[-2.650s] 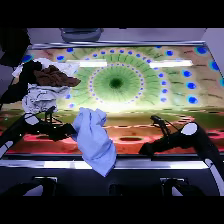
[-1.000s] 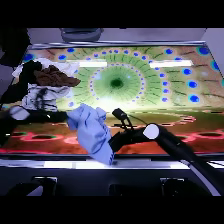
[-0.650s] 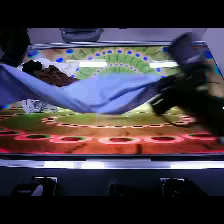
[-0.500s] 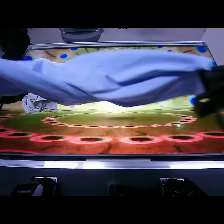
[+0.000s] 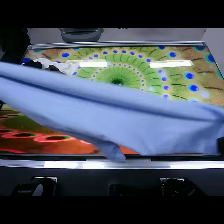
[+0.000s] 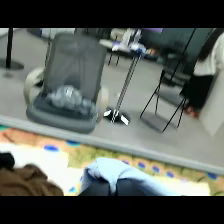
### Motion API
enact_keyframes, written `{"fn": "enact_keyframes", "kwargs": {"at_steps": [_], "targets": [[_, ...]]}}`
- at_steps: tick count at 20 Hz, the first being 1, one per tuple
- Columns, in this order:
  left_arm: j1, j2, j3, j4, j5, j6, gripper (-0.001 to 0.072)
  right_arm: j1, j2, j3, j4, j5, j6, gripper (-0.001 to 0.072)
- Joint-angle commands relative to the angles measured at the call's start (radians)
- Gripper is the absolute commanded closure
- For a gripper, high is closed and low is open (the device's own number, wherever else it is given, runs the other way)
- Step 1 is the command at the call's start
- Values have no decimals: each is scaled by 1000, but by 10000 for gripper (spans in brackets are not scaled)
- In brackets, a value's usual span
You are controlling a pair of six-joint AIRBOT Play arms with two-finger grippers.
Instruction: Fold the shirts.
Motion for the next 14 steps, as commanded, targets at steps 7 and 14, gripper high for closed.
{"fn": "enact_keyframes", "kwargs": {"at_steps": [7, 14], "targets": [[-79, -501, -232, -104, 254, 158, 676, -2, -142, -697, -6, -499, 533, 659], [-117, -867, -204, -163, 164, 157, 674, -2, -631, -659, -179, -863, 898, 659]]}}
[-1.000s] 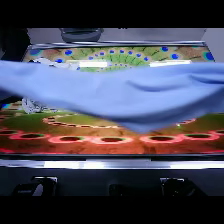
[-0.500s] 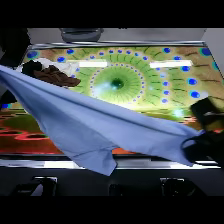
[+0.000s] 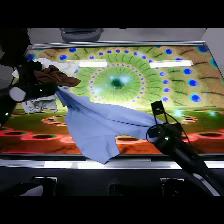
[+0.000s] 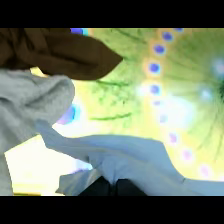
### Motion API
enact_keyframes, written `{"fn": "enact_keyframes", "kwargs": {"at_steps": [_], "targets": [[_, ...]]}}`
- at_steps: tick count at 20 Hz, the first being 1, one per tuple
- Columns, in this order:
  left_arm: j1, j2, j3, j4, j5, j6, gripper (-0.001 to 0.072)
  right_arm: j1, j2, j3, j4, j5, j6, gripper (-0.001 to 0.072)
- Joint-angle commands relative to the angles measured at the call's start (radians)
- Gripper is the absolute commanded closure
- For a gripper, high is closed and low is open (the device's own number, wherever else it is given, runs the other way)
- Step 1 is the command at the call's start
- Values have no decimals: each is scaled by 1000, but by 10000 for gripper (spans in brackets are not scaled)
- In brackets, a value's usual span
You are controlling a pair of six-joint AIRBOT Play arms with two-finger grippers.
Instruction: Fold the shirts.
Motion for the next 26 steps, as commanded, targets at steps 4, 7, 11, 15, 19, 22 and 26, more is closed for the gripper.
{"fn": "enact_keyframes", "kwargs": {"at_steps": [4, 7, 11, 15, 19, 22, 26], "targets": [[-11, -164, 2, -34, -188, 6, 131, 1, -234, 103, -92, -183, 144, 562], [25, -155, 53, -34, -338, 8, 61, 1, -210, 238, -180, -35, -73, 181], [109, -95, 98, -34, -533, 70, 61, -185, -110, 406, -200, 52, -370, 149], [145, 6, -84, -35, -637, 116, 61, -624, -33, 435, 203, 8, -742, 162], [142, 124, -451, -235, -512, 170, 61, -1015, -96, 388, 982, 257, -1291, 184], [142, 132, -581, -384, -418, 210, 63, -1065, -135, 312, 1099, 349, -1402, 108], [116, 129, -608, -425, -346, 219, 65, -1062, -135, 206, 1104, 277, -1417, 36]]}}
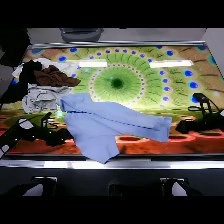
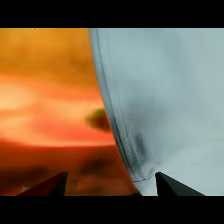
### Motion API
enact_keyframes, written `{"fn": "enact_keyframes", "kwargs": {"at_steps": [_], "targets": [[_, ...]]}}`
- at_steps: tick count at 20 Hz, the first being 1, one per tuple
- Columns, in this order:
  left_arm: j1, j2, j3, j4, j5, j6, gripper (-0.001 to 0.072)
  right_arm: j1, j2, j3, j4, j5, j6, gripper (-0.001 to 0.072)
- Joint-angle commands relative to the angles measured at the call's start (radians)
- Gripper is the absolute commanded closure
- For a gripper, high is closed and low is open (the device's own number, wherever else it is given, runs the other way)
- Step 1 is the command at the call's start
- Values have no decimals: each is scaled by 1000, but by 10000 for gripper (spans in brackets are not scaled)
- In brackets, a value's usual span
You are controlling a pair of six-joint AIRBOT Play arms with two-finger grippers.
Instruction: Fold the shirts.
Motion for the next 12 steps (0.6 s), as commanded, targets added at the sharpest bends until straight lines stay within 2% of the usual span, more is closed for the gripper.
{"fn": "enact_keyframes", "kwargs": {"at_steps": [1, 3, 4, 6, 8, 10, 12], "targets": [[-36, 3, -50, -61, 74, 16, 72, -32, -8, -86, 109, -2, -102, 36], [-76, -21, -50, -78, 90, -11, 125, -32, -12, -140, 160, -20, -108, 36], [-97, -40, -50, -80, 110, -26, 198, -32, -20, -169, 190, -38, -131, 36], [-130, -83, -48, -80, 150, -81, 400, -32, -45, -207, 216, -64, -167, 36], [-141, -98, -46, -86, 161, -78, 674, -32, -75, -217, 219, -86, -187, 39], [-140, -97, -39, -86, 159, -27, 674, -3, -108, -217, 214, -134, -185, 43], [-138, -95, -34, -86, 158, -26, 674, 71, -141, -217, 211, -212, -185, 46]]}}
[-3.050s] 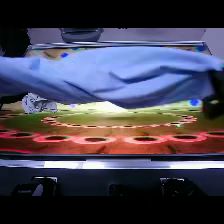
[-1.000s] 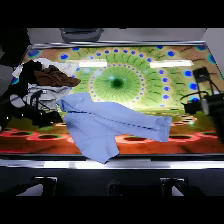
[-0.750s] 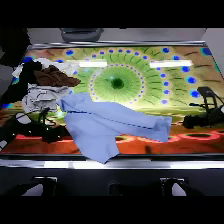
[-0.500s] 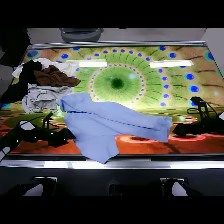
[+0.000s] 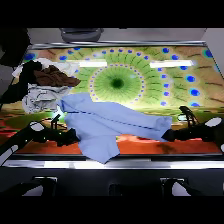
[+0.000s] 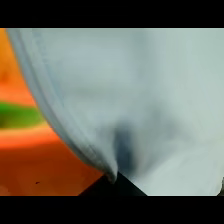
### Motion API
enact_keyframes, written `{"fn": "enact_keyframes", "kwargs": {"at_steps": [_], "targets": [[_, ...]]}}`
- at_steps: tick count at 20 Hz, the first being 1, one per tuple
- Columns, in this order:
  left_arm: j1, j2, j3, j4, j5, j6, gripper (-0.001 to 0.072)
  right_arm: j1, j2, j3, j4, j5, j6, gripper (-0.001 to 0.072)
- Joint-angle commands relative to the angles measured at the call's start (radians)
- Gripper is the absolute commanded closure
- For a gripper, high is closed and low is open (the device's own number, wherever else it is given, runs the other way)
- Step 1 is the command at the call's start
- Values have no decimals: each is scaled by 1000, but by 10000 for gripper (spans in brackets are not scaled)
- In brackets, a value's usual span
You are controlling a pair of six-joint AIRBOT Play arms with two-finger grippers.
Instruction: Fold the shirts.
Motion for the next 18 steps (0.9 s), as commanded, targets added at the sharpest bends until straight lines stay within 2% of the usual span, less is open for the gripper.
{"fn": "enact_keyframes", "kwargs": {"at_steps": [1, 2, 3, 4, 8, 11, 13, 16, 18], "targets": [[-7, -8, 10, 16, 28, 15, 675, 104, -56, -10, 10, -126, -15, 53], [-7, -8, 16, 16, 28, 15, 674, 150, -69, -9, -1, -148, -14, 177], [-7, -8, 26, 17, 28, 16, 675, 180, -74, -6, -11, -143, -14, 435], [-3, -7, 44, 21, 28, 17, 676, 201, -73, 2, -17, -127, -8, 652], [29, 94, 262, 127, -29, 51, 678, 199, 1, 154, -15, -16, -6, 662], [68, 263, 555, 185, -39, 48, 678, 199, 146, 393, -29, -54, 56, 662], [119, 363, 802, 188, -34, 48, 679, 199, 255, 601, -113, -114, 126, 662], [224, 476, 1121, 312, -40, -51, 678, 199, 393, 845, -335, -143, 243, 661], [273, 533, 1219, 335, -40, -108, 678, 199, 472, 904, -386, -110, 302, 661]]}}
